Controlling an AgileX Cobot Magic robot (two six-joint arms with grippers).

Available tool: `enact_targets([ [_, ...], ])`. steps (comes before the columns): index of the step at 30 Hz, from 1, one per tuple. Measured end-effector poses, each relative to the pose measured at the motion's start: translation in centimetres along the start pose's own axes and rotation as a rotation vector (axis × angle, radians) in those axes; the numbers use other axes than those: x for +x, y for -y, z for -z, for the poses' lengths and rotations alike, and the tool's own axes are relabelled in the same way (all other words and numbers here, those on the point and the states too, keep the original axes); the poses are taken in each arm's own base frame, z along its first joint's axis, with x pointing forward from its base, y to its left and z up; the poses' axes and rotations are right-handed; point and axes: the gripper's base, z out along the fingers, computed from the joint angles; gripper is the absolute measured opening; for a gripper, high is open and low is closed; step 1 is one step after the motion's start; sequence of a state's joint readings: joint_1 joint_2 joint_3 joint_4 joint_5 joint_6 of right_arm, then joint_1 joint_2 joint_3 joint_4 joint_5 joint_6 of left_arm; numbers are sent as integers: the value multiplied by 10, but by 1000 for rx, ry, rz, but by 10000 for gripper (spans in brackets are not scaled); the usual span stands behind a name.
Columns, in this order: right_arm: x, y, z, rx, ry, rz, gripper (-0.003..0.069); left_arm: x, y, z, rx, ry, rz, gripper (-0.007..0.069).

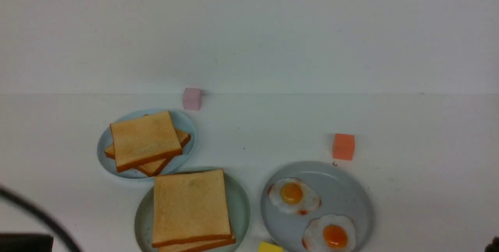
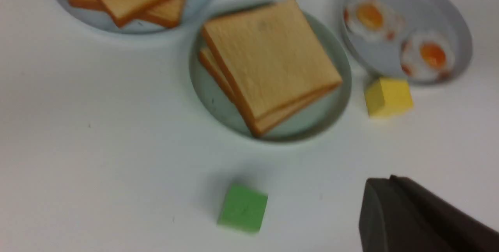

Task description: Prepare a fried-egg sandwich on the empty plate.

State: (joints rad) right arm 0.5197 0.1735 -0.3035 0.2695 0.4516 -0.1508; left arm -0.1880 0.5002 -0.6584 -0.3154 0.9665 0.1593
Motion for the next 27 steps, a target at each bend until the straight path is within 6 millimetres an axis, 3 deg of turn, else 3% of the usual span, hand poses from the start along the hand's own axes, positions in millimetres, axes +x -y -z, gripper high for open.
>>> enact_targets([
  [3,7,1,2,2,15,3,110,10,0,8,-17,21,1,-3],
  [10,9,1,5,1,37,6,120,18,1,50,-79,390,-15,-4],
  [13,9,1,5,1,37,6,123,25,1,62,-104,461,-15,-3],
  [19,9,1,5,0,38,5,131,30,0,63,-89,444,116,1],
  [27,9,1,5,0,38,4,140,30,-1,63,-86,446,150,4],
])
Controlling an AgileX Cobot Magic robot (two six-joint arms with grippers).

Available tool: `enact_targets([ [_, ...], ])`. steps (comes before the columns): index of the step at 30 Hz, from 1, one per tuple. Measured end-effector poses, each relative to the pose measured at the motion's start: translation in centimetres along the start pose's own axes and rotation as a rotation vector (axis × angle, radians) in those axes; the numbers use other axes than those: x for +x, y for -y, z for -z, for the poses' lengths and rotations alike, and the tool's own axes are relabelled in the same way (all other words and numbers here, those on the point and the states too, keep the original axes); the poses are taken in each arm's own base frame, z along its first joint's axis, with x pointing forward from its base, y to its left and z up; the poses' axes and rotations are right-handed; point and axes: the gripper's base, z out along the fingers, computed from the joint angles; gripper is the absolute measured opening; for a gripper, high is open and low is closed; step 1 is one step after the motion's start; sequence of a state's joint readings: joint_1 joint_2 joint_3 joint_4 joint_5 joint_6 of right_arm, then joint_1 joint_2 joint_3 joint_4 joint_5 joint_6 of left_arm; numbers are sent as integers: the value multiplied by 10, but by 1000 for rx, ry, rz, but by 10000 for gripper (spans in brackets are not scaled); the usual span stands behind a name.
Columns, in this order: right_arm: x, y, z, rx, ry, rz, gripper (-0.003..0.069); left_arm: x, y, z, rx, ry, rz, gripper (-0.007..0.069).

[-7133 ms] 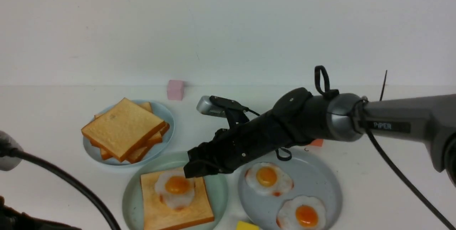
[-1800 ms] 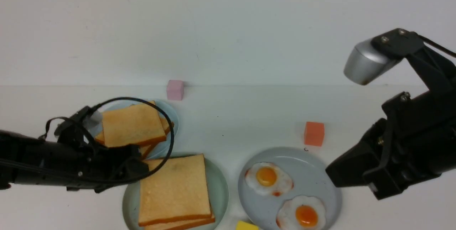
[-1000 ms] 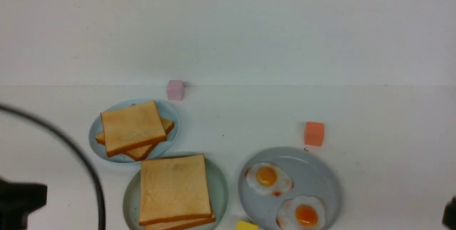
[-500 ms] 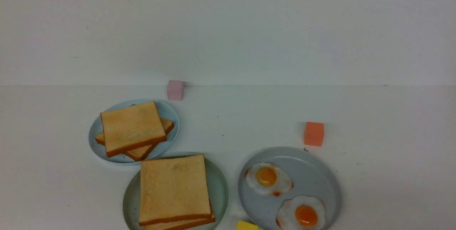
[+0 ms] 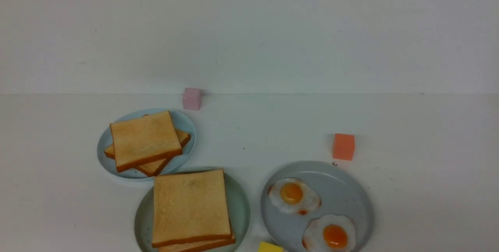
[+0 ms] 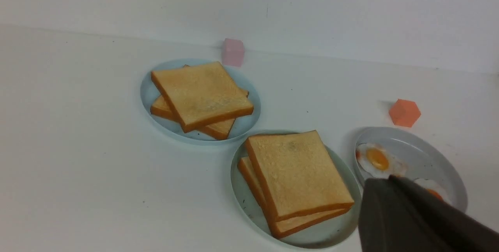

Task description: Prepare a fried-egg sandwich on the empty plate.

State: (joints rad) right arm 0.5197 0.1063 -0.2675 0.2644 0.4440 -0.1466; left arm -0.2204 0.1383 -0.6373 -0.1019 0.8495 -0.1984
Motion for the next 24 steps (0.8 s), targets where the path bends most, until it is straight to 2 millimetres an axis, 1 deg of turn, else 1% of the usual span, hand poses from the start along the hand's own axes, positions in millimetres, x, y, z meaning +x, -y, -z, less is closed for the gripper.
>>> enact_targets([
  [4,0,0,0,0,0,1,144,0,-7,-2,-73,23,-46,4],
  [7,0,0,0,0,0,1,146,5,-16,-11,-139,39,5,6],
  [8,0,0,0,0,-1,1,147,10,-21,-16,-177,47,43,6],
  [9,0,0,0,0,-1,1,146,21,-28,-23,-231,68,91,8],
  [10,0,0,0,0,-1,1,146,24,-30,-25,-245,74,101,8],
  [11,0,0,0,0,-1,1,148,42,-38,-32,-284,101,108,11],
  [12,0,0,0,0,-1,1,149,50,-41,-35,-296,111,99,12],
  [13,0,0,0,0,-1,1,150,60,-44,-39,-304,118,66,13],
  [14,0,0,0,0,-1,1,150,61,-44,-39,-301,129,56,14],
  [15,0,0,0,0,-1,1,151,75,-48,-47,-306,110,-7,16],
  [17,0,0,0,0,-1,0,150,98,-54,-60,-311,57,-75,18],
  [19,0,0,0,0,-2,0,150,112,-58,-67,-320,17,-88,20],
  [20,0,0,0,0,-2,0,150,115,-59,-68,-324,7,-90,20],
  [21,0,0,0,0,-2,0,153,128,-63,-73,-338,-33,-90,22],
  [22,0,0,0,0,-2,0,153,129,-64,-74,-339,-38,-92,22],
  [24,0,0,0,0,-2,0,155,139,-66,-77,-340,-64,-95,26],
])
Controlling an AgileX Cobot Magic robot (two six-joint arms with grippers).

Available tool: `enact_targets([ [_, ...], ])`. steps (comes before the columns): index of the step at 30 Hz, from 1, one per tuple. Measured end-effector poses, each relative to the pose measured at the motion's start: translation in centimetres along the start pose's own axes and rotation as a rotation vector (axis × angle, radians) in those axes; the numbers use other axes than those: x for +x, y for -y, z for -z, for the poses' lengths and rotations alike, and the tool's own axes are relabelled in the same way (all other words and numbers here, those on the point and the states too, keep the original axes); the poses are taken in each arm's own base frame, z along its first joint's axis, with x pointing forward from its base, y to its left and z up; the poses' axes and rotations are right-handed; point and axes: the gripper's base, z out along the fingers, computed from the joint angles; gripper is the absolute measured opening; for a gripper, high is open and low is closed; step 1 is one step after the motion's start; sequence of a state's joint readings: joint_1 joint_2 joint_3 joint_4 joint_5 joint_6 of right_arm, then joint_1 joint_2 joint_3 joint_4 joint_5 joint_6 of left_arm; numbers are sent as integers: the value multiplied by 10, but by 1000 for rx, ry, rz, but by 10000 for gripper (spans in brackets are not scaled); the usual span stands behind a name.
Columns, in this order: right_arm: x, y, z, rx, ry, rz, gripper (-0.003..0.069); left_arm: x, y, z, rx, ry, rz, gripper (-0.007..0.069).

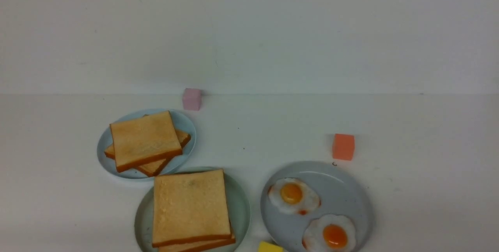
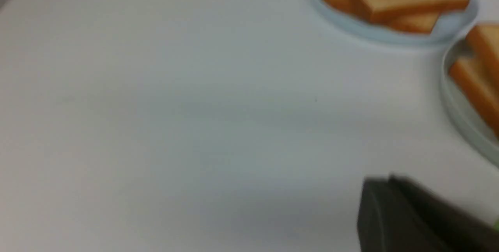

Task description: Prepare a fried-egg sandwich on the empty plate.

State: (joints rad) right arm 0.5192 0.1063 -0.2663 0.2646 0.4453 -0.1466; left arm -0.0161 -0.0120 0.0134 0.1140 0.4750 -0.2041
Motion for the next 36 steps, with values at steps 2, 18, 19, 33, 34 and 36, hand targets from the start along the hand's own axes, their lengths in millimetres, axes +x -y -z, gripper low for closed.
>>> enact_targets([
  [2,0,0,0,0,0,0,155,0,1,0,13,6,-4,29],
  [18,0,0,0,0,0,0,176,0,5,0,90,5,-37,49],
  [19,0,0,0,0,0,0,176,0,5,0,90,5,-37,50],
  [33,-3,7,2,89,59,164,197,0,5,0,90,6,-38,64],
  [34,-2,9,2,110,56,166,199,0,5,0,90,6,-38,65],
  [36,1,12,0,156,47,150,203,0,5,0,90,6,-38,68],
])
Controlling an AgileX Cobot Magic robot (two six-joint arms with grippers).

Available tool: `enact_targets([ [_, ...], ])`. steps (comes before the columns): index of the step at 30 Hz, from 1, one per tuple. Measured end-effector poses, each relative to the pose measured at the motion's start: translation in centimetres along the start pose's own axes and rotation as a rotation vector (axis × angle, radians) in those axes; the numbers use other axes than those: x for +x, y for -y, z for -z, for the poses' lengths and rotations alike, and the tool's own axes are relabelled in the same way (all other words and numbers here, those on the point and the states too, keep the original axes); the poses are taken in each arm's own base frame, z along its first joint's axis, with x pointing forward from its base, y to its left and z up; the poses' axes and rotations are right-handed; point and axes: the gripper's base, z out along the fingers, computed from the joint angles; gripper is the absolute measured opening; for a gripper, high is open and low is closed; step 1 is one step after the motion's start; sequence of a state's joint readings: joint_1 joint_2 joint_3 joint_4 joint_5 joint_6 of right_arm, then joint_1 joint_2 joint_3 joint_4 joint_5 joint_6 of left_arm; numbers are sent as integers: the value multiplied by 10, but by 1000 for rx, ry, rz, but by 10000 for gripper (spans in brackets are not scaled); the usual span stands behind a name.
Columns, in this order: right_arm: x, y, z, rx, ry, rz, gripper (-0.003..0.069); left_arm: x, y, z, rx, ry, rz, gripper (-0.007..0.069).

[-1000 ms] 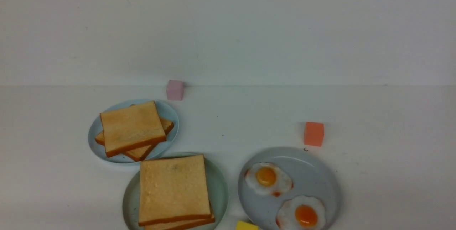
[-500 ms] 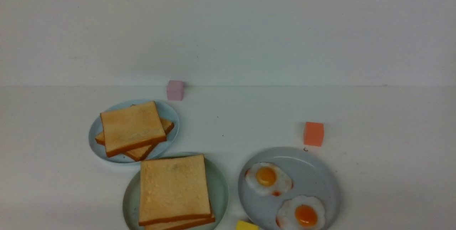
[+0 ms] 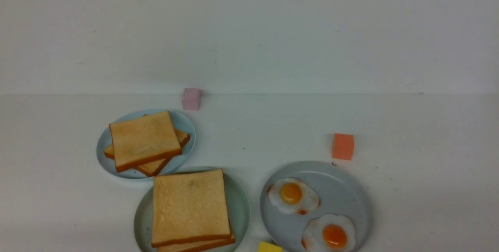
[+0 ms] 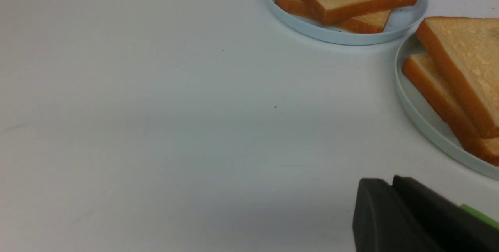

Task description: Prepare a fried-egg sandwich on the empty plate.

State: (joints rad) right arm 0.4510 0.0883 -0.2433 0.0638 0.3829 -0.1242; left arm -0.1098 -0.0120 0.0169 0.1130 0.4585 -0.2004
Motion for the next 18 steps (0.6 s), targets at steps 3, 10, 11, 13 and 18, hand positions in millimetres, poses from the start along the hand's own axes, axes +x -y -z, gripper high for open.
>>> enact_targets([
  [3,14,4,-5,90,-40,-59,207,0,0,0,0,0,0,71],
  [10,60,12,-7,296,-93,-189,213,0,0,0,0,0,0,71],
  [11,67,12,-8,318,-109,-200,215,0,0,0,0,0,0,71],
  [13,82,14,-10,353,-159,-220,218,0,0,0,0,0,0,71],
  [18,82,15,-9,386,-159,-230,226,0,0,0,0,0,0,71],
])
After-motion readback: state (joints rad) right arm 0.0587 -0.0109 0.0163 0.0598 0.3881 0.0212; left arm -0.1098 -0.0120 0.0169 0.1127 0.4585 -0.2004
